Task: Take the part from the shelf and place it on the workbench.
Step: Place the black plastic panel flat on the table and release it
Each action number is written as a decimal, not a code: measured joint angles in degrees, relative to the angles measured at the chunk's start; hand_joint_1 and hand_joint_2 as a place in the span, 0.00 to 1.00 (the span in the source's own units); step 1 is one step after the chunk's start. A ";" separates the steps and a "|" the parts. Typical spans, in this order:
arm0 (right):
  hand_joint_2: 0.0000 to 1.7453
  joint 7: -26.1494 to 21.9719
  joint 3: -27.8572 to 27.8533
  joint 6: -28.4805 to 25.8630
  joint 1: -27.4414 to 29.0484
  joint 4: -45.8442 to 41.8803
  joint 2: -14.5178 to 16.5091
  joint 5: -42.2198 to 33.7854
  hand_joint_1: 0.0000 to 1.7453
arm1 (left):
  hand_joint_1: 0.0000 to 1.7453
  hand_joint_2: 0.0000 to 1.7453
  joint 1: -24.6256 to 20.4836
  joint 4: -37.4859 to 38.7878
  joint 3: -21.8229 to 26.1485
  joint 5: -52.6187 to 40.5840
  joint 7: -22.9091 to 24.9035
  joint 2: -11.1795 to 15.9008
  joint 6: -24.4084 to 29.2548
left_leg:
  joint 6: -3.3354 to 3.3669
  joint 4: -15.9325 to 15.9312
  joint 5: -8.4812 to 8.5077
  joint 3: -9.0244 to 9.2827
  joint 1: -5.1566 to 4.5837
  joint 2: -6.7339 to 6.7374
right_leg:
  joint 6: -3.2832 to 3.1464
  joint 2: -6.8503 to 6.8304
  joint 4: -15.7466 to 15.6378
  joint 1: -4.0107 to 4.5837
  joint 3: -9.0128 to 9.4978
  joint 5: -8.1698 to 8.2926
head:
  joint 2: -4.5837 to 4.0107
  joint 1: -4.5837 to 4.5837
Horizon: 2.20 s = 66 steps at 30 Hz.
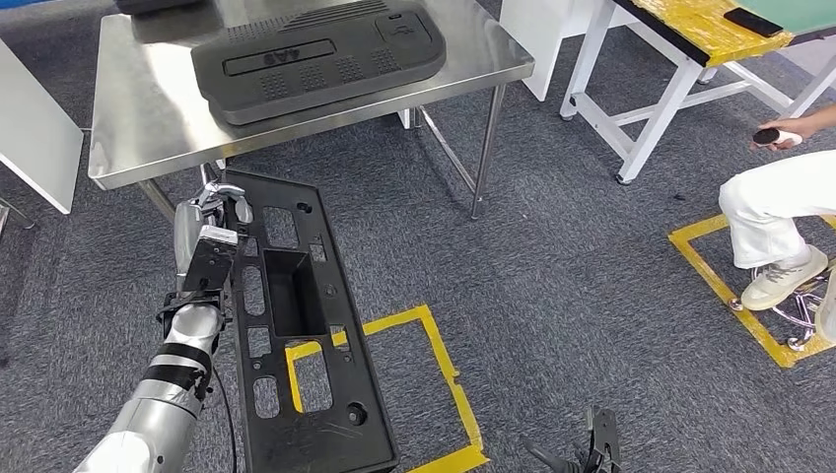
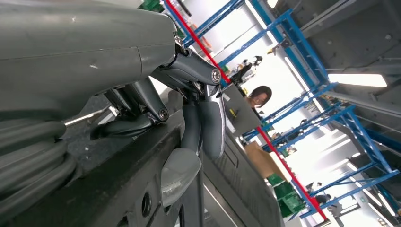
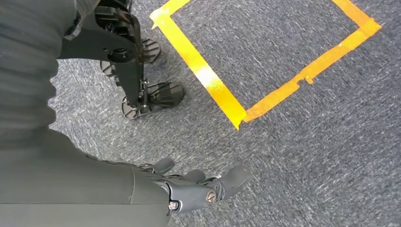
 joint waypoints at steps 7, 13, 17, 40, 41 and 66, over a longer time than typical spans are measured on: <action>1.00 0.04 -0.03 0.00 -0.08 -0.01 0.26 0.26 0.00 | 1.00 1.00 -0.42 0.21 0.00 -0.11 0.42 0.20 -0.14 | 0.40 -13.86 9.78 4.12 0.05 -0.16 | 1.18 0.82 0.34 0.45 2.02 -2.06 | 0.00 0.00; 1.00 0.07 -0.07 0.00 -0.25 -0.11 0.34 0.46 0.00 | 1.00 1.00 -1.31 0.25 -0.02 -0.66 0.61 0.31 -0.14 | 2.23 -14.48 8.96 4.98 0.23 -0.32 | 2.28 0.21 7.46 0.14 -2.31 -4.81 | 0.00 0.48; 1.00 0.07 -0.08 0.00 -0.18 -0.11 0.35 0.49 0.00 | 1.00 1.00 -1.32 0.48 -0.03 -0.70 0.79 0.31 -0.19 | 2.55 -14.46 8.03 5.64 0.20 -0.38 | 3.04 0.09 16.46 -0.15 -9.43 -5.68 | 0.00 0.64; 1.00 0.17 -0.43 0.00 -0.16 -0.23 0.50 1.15 0.00 | 1.00 1.00 -1.80 1.88 -0.09 -1.11 1.41 0.69 -0.25 | 1.75 -14.50 9.81 4.25 -0.63 -0.31 | 1.28 0.56 0.40 0.62 5.48 -5.06 | 0.00 0.40; 1.00 0.17 -0.44 0.00 -0.13 -0.27 0.56 1.19 0.00 | 1.00 1.00 -1.86 1.88 -0.08 -1.11 1.38 0.74 -0.20 | 2.13 -14.79 9.49 4.75 -0.45 -0.37 | 1.55 0.47 1.58 0.60 4.83 -4.84 | 0.00 0.40; 1.00 0.11 -0.47 0.00 1.24 -0.04 0.60 1.86 0.00 | 1.00 1.00 0.73 2.91 -0.05 -0.85 1.28 1.20 -0.11 | 1.29 -10.57 2.38 0.87 -0.32 -0.15 | -0.82 0.85 -1.76 1.54 7.12 -3.60 | -0.01 0.64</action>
